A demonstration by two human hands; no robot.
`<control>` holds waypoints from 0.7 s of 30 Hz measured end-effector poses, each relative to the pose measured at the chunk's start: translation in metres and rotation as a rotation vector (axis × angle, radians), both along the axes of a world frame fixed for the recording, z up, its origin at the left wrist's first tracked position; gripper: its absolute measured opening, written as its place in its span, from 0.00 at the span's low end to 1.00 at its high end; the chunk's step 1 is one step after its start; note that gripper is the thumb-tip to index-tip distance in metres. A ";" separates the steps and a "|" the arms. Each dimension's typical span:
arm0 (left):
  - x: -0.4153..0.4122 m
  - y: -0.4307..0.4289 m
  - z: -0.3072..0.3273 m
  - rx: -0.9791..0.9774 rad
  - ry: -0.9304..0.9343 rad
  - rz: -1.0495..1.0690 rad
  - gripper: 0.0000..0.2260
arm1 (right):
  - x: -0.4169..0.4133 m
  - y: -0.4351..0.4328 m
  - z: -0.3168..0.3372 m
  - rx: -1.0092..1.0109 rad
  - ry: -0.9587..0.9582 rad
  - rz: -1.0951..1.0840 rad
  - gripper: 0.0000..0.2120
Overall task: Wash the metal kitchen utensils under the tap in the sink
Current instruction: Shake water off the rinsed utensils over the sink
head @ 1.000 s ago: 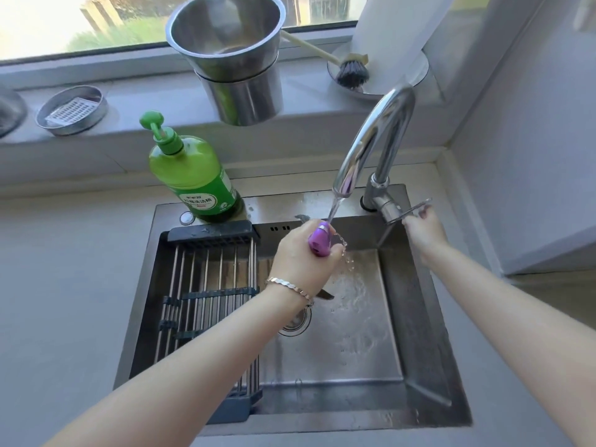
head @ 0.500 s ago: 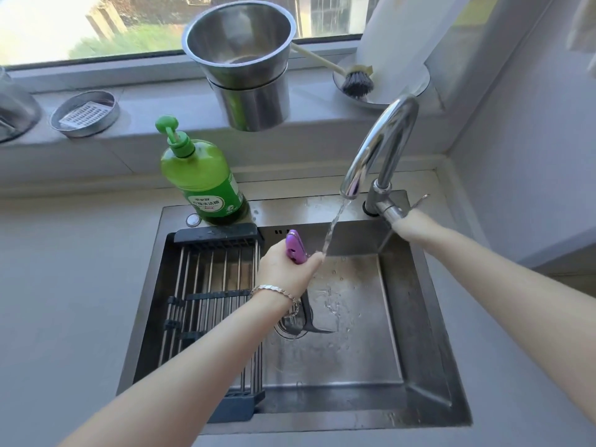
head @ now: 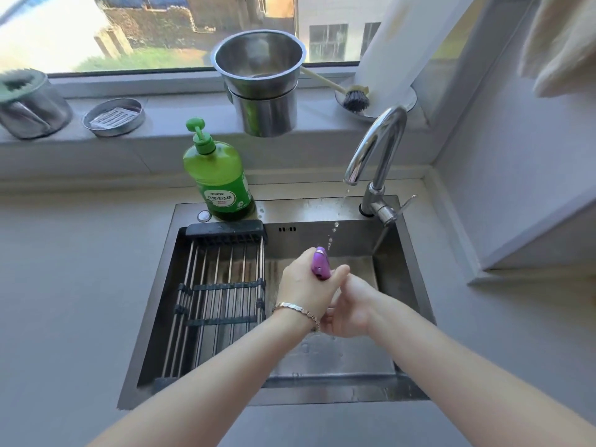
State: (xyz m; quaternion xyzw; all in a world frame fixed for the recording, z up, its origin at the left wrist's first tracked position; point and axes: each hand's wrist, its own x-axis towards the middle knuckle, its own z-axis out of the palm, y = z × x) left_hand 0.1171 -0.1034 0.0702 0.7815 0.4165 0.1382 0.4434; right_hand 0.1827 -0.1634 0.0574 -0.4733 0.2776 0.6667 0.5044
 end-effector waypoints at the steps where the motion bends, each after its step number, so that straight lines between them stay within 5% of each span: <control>1: -0.004 -0.003 0.000 0.008 0.011 -0.013 0.17 | -0.003 -0.002 -0.001 -0.010 0.031 -0.049 0.12; 5: -0.020 -0.007 0.004 -0.038 0.012 -0.144 0.15 | -0.013 -0.013 -0.006 -0.011 0.024 -0.108 0.10; 12: -0.052 0.012 0.007 -0.127 0.128 -0.635 0.13 | 0.004 -0.048 -0.014 -0.075 -0.348 0.239 0.05; 14: -0.057 0.016 0.002 -0.119 0.154 -0.596 0.04 | 0.009 -0.063 -0.016 -0.116 -0.503 0.386 0.03; 21: -0.067 0.018 -0.015 -0.191 0.147 -0.321 0.10 | 0.014 -0.107 -0.021 -0.146 -0.927 0.649 0.01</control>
